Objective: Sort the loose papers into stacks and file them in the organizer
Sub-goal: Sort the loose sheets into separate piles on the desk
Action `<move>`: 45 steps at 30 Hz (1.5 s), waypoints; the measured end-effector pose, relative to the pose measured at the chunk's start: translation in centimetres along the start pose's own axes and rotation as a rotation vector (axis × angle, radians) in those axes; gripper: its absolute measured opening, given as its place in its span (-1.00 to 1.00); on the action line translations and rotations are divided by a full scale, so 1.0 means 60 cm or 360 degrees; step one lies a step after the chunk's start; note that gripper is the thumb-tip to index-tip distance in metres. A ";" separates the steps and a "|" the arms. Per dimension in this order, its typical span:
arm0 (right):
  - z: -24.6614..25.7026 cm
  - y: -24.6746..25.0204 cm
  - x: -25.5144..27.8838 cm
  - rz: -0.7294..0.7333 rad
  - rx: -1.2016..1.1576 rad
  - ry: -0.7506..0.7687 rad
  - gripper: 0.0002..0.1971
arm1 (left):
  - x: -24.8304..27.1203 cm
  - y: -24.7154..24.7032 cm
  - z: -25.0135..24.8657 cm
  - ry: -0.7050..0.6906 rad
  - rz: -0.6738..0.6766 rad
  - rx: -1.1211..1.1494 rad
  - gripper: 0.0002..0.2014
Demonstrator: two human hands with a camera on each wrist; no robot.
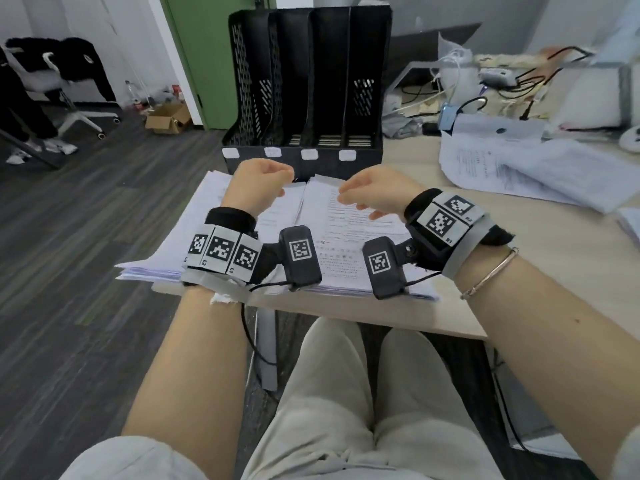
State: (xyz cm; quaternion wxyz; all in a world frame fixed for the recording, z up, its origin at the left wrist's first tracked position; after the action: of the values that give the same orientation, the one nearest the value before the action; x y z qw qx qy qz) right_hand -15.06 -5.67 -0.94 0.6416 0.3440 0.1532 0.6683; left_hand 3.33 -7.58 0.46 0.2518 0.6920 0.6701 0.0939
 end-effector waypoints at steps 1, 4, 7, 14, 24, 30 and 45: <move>-0.012 0.017 0.002 -0.0033 0.0013 -0.0020 -0.71 | -0.006 -0.019 -0.010 -0.0020 0.0041 0.0001 -0.76; -0.050 0.067 0.008 -0.0116 0.0022 -0.0075 -0.74 | -0.021 -0.077 -0.039 -0.0059 0.0175 -0.0019 -0.76; -0.092 0.114 0.011 -0.0202 0.0013 -0.0102 -0.68 | -0.032 -0.133 -0.069 -0.0101 0.0287 -0.0025 -0.77; -0.195 0.211 0.020 -0.0403 -0.0034 -0.0277 -0.69 | -0.049 -0.255 -0.136 -0.0247 0.0538 -0.0083 -0.71; -0.347 0.306 -0.004 -0.0537 0.0196 -0.0650 -0.64 | -0.075 -0.439 -0.155 -0.0205 0.0934 -0.0582 -0.37; -0.406 0.342 -0.035 -0.0596 0.0439 -0.0817 -0.52 | -0.058 -0.531 -0.110 -0.0152 0.1253 -0.0880 -0.03; -0.434 0.324 -0.057 -0.0364 0.0415 -0.0948 -0.39 | -0.049 -0.577 -0.056 -0.0232 0.1352 -0.1122 0.22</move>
State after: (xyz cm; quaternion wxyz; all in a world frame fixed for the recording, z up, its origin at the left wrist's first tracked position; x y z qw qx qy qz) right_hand -47.00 -5.35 -7.96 0.6796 0.5836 0.0808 0.4370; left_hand -28.93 -10.53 -12.46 0.4538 0.7799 0.2410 0.3574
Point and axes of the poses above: each hand's wrist, its own x-axis away from the middle knuckle, its own y-axis out of the back of the hand, z = x × y, the point moved 7 cm from there along -x, towards the middle knuckle, and after that the axes turned 10 degrees about -y, right-handed, at the moved point
